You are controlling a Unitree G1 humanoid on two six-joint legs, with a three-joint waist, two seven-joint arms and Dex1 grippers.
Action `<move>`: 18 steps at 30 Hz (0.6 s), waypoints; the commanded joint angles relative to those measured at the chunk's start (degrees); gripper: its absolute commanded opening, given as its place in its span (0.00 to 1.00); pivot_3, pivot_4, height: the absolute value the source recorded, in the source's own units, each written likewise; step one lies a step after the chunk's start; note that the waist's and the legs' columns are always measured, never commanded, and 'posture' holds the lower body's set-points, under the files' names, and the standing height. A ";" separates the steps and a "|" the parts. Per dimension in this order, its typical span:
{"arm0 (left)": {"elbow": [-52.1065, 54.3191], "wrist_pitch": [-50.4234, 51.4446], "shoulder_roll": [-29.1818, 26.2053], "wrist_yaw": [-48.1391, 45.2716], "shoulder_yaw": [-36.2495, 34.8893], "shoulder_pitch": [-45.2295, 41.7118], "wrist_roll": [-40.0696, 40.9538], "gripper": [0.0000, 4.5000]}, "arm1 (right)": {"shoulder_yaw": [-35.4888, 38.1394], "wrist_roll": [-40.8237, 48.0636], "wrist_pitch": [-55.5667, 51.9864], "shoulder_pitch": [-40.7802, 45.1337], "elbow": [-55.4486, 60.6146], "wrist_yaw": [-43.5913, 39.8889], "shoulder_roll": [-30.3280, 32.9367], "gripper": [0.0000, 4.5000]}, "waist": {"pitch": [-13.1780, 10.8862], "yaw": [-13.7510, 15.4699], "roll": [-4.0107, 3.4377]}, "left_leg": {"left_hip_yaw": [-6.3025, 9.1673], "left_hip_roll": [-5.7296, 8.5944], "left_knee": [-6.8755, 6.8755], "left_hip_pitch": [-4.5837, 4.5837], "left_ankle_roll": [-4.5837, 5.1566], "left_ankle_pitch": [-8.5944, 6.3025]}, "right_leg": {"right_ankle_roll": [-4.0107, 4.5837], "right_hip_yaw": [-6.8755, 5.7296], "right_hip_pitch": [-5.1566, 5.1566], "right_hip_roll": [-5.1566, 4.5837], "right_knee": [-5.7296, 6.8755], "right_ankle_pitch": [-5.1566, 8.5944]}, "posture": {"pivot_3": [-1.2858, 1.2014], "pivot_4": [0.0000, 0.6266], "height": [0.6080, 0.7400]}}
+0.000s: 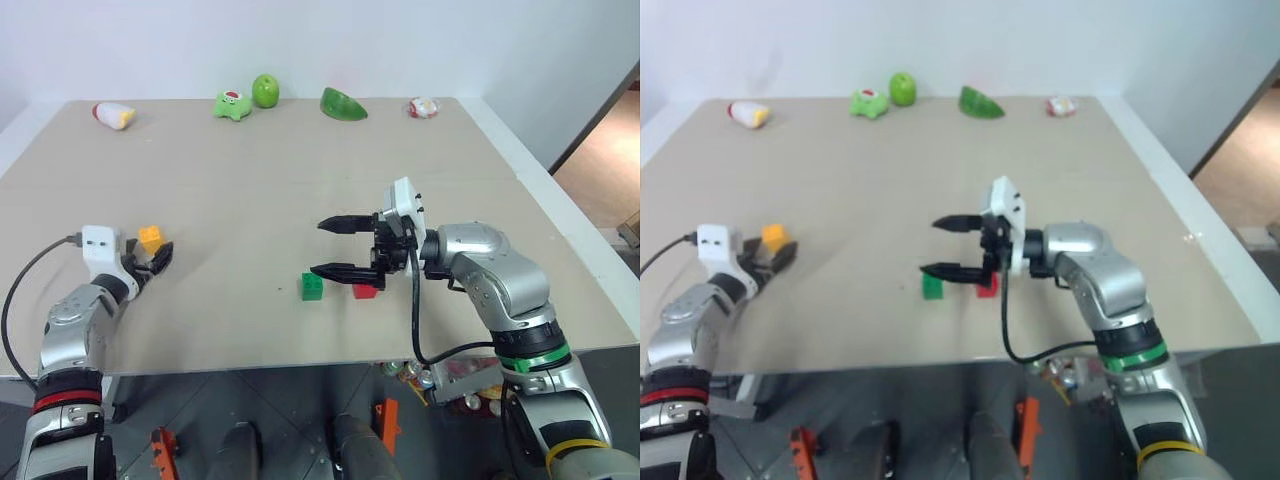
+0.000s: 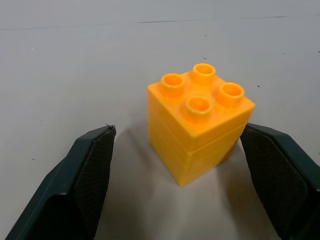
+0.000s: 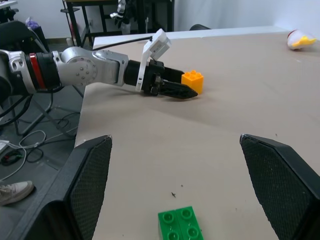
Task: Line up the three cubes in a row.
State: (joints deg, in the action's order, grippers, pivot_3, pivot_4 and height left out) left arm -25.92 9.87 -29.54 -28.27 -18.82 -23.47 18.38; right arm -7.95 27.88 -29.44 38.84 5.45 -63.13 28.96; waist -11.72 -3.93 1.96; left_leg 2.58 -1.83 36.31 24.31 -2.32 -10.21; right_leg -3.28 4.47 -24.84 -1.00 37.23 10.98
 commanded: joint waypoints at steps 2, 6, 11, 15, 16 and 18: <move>1.75 0.19 0.80 0.62 0.60 -1.10 -0.04 0.89 | 1.63 0.84 0.66 1.81 1.05 1.45 -1.28 0.95 | 0.00 0.09 0.00 | 0.01 0.00 0.00 0.00 -0.04 0.03 | 0.01 0.00 0.00 0.00 0.00 -0.01 | 0.52 0.24 0.95; 2.67 0.62 1.41 0.71 1.04 -0.77 -0.03 0.89 | 1.72 0.86 0.75 2.58 0.40 2.19 -2.31 0.95 | 0.00 0.33 0.00 | 0.00 0.02 0.00 0.00 -0.08 0.06 | 0.00 0.00 0.01 -0.02 0.00 -0.03 | 0.52 0.24 0.95; 4.18 0.66 1.76 -0.28 1.89 -0.66 -0.08 0.70 | 1.63 0.74 0.86 2.70 0.10 2.05 -2.41 0.95 | 0.00 1.14 0.00 | 0.00 0.03 0.00 0.00 -0.09 0.07 | -0.01 0.00 0.00 -0.03 -0.02 -0.03 | 0.52 0.24 0.95; 4.82 1.04 1.64 -0.43 2.52 -1.01 -0.35 0.40 | 1.57 0.59 1.04 2.75 -0.27 1.94 -2.42 0.95 | 0.00 1.23 0.00 | 0.00 0.03 -0.01 0.02 -0.09 0.07 | -0.01 0.00 0.00 -0.04 -0.03 -0.02 | 0.52 0.24 0.95; 4.74 1.12 1.52 -0.25 2.60 -1.21 -0.42 0.33 | 1.55 0.56 1.10 2.78 -0.38 1.93 -2.43 0.95 | 0.00 1.23 0.00 | -0.01 0.03 -0.01 0.02 -0.09 0.07 | -0.01 0.00 0.00 -0.04 -0.03 -0.02 | 0.52 0.24 0.95; 4.36 1.36 1.16 -0.07 2.54 -1.71 -0.46 0.28 | 1.49 0.48 1.22 2.83 -0.55 1.94 -2.47 0.95 | 0.00 1.23 0.00 | 0.00 0.03 -0.01 0.02 -0.09 0.07 | -0.01 0.00 0.00 -0.03 -0.04 -0.02 | 0.52 0.24 0.95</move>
State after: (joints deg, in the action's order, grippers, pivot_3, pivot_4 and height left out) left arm -23.11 11.21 -27.84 -28.02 -16.47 -23.84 17.98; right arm -7.95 27.85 -29.16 40.47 4.32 -61.10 26.59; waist -11.72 -2.70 1.95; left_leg 2.58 -1.80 36.30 24.32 -2.41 -10.14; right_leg -3.28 4.47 -24.85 -1.03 37.20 10.96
